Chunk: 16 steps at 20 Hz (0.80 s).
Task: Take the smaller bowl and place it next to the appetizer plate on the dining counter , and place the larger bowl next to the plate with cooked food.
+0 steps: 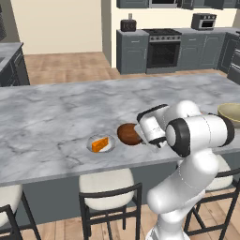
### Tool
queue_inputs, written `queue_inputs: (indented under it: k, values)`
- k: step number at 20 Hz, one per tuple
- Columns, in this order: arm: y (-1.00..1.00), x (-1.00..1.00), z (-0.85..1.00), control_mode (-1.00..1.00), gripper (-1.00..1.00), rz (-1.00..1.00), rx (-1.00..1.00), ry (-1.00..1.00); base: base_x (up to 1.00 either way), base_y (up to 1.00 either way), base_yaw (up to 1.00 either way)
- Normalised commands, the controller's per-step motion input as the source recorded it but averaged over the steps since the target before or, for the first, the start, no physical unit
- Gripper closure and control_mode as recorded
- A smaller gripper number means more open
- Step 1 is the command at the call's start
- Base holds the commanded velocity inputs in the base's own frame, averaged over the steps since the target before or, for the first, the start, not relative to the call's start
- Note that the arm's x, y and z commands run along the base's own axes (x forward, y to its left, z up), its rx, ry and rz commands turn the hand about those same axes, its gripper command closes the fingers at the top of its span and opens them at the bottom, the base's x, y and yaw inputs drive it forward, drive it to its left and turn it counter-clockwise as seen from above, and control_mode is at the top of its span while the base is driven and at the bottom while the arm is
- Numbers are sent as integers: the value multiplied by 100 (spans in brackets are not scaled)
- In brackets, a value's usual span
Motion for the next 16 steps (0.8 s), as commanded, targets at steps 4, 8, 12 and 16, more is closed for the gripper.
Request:
queue_inputs:
  k: [4, 8, 12, 16]
  values:
    - [16, 22, -36, -100, 100, 1, 0, 0, 0, 0, 0]
    - [35, 6, 2, -100, -100, 0, 0, 1, 0, 0, 0]
    - [12, -3, 28, -100, -100, 2, 0, 0, 0, 0, 0]
    - [-6, -17, 50, -100, -100, 3, 6, 0, 0, 0, 0]
